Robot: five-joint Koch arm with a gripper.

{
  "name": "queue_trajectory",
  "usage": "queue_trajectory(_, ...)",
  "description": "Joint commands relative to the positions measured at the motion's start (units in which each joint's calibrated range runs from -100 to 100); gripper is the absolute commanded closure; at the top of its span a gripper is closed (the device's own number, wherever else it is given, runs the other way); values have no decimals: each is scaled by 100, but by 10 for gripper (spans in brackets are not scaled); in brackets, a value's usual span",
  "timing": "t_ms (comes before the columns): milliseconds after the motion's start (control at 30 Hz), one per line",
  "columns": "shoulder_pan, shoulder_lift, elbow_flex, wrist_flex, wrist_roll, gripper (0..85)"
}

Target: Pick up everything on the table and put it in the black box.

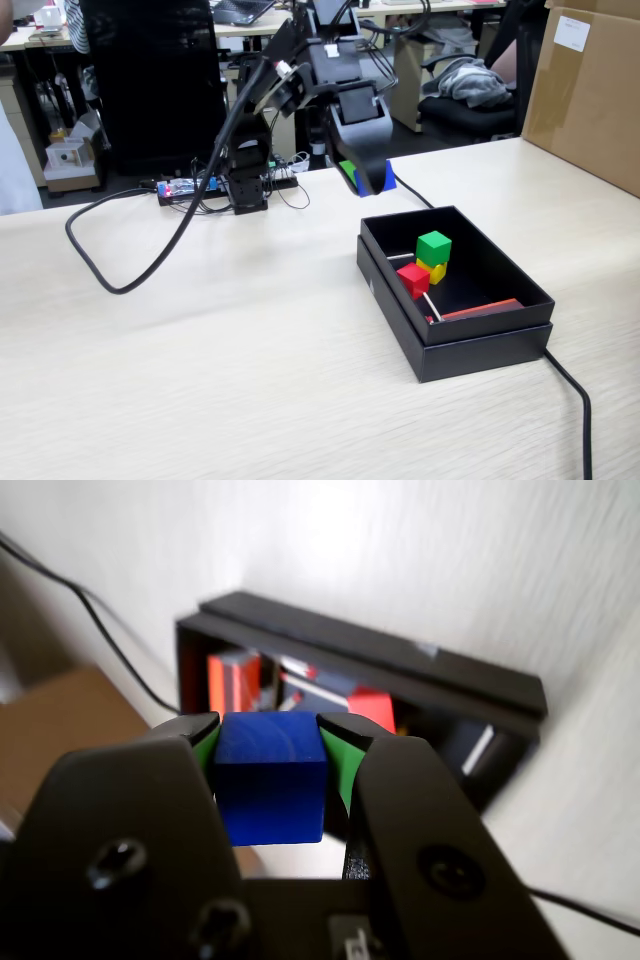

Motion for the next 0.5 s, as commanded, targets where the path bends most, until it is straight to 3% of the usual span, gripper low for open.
queue_trajectory(0,322,48,351,-84,73,815)
queue_trajectory(67,557,1655,759,-58,215,813)
queue_trajectory(167,581,2263,840,-58,244,811)
queue_trajectory(467,557,2779,741,-102,274,787)
